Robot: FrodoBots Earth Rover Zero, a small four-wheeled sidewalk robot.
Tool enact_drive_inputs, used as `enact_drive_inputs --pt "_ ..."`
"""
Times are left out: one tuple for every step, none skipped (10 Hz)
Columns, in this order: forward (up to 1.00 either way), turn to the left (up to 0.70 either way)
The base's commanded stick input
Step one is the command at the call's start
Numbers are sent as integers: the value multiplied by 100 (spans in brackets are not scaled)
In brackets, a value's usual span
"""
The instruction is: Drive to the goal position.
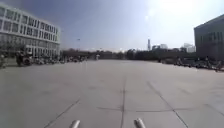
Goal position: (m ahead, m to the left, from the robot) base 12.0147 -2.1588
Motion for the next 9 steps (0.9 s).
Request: enact_drive_inputs --pt "70 -35" --pt "70 -35" --pt "70 -32" --pt "70 -12" --pt "70 -1" --pt "70 -2" --pt "70 -24" --pt "70 -35" --pt "70 -35"
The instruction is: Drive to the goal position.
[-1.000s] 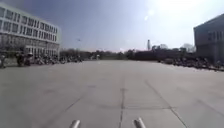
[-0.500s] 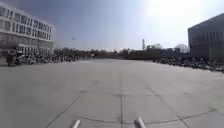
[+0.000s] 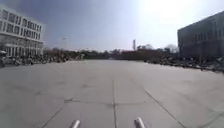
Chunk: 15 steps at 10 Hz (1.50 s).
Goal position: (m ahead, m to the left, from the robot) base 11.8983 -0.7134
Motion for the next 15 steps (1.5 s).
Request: enact_drive_inputs --pt "70 -35" --pt "70 -35" --pt "70 -35" --pt "70 -35" --pt "70 -35" --pt "70 -35" --pt "70 -35" --pt "70 -35" --pt "70 -35" --pt "70 -25" --pt "70 -11" --pt "70 0" --pt "70 0" --pt "70 0" --pt "70 0"
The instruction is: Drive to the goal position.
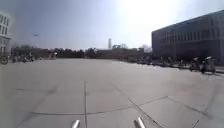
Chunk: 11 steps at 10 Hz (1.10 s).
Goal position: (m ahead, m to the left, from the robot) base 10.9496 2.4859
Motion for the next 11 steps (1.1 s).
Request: enact_drive_inputs --pt "70 0" --pt "70 0" --pt "70 0" --pt "70 0" --pt "70 0" --pt "70 0" --pt "70 0" --pt "70 0" --pt "70 0" --pt "70 0" --pt "70 0"
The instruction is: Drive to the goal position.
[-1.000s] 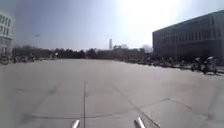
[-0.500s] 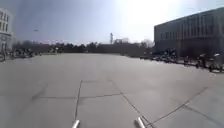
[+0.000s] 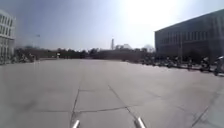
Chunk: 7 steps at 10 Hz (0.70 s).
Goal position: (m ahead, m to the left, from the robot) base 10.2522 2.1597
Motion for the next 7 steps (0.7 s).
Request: enact_drive_inputs --pt "70 0" --pt "70 0" --pt "70 0" --pt "70 0" --pt "70 0" --pt "70 0" --pt "70 0"
